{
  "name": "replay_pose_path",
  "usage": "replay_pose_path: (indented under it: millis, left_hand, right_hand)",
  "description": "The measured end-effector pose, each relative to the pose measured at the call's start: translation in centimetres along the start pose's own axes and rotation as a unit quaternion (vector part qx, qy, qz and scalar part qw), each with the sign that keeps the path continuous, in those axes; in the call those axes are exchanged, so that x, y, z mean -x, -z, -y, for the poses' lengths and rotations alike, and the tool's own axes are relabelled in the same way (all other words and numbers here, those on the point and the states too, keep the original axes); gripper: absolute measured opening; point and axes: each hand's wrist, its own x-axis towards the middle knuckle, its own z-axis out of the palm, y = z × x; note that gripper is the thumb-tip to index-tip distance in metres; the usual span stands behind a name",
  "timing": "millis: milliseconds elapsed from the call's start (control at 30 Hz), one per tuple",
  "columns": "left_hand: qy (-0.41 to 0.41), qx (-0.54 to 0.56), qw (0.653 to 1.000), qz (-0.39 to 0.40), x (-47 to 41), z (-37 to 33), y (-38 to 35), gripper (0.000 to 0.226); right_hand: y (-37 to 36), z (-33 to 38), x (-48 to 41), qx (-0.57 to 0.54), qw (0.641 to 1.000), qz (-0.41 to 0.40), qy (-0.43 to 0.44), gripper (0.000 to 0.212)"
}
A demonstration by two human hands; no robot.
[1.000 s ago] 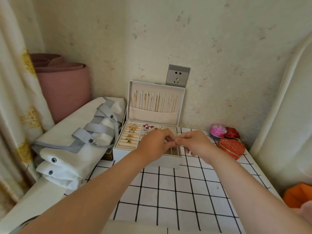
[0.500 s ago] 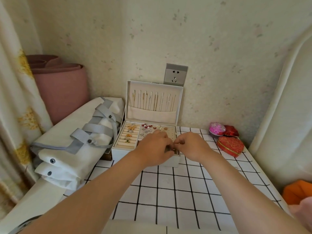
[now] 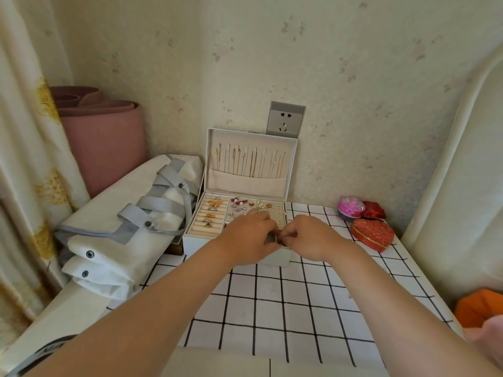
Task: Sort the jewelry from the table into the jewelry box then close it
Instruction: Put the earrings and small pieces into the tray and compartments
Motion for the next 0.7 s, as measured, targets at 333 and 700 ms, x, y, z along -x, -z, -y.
replay_pose_path:
  millis: [333,700]
  left_hand:
    - [-0.001,0.026,0.998,-0.053,-0.2,-3.1,0.0,0.030]
    - [-0.033,0.103,0.994,-0.004,-4.6,-12.7,-4.8,0.025]
  right_hand:
    - [3.2,-3.8,4.7,-0.050,0.991,-0.120,-0.036,0.025]
    - [3.2,-14.0,10.9,-0.022,0.981,-0.109,-0.159,0.030]
